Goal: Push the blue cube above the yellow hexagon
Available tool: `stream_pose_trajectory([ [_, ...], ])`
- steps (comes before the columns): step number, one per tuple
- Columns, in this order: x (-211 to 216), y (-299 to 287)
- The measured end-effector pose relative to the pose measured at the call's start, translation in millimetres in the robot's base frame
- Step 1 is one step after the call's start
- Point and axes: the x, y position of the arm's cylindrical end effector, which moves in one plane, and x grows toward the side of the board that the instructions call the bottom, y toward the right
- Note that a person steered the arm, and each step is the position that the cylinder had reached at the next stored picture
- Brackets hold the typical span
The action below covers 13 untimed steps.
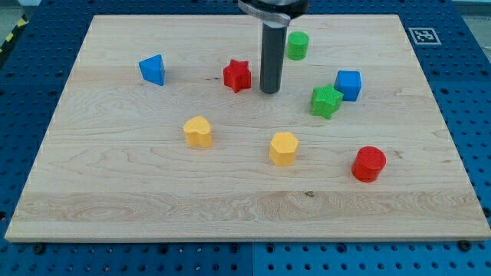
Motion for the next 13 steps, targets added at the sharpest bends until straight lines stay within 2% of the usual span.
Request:
stream_pose_trajectory([
  [1, -30, 13],
  [3, -52, 99],
  [4, -25, 139],
  [5, -2, 144],
  [7, -4, 73],
  [8, -6, 117],
  [11, 86, 131],
  [13, 90, 129],
])
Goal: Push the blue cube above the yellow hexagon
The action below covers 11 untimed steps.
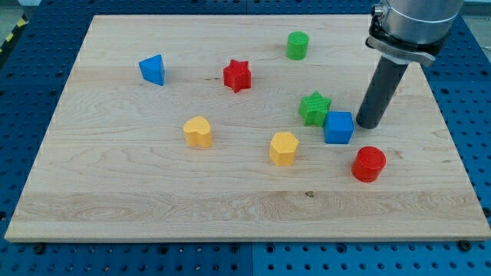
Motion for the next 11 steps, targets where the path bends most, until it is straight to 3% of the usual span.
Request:
stream_pose_trajectory([
  [2, 3, -98],
  [4, 27, -49],
  [5, 47, -68],
  [6, 47, -122],
  [7, 47, -137],
  [8, 38, -131],
  [10, -30, -134],
  [11, -46, -161],
])
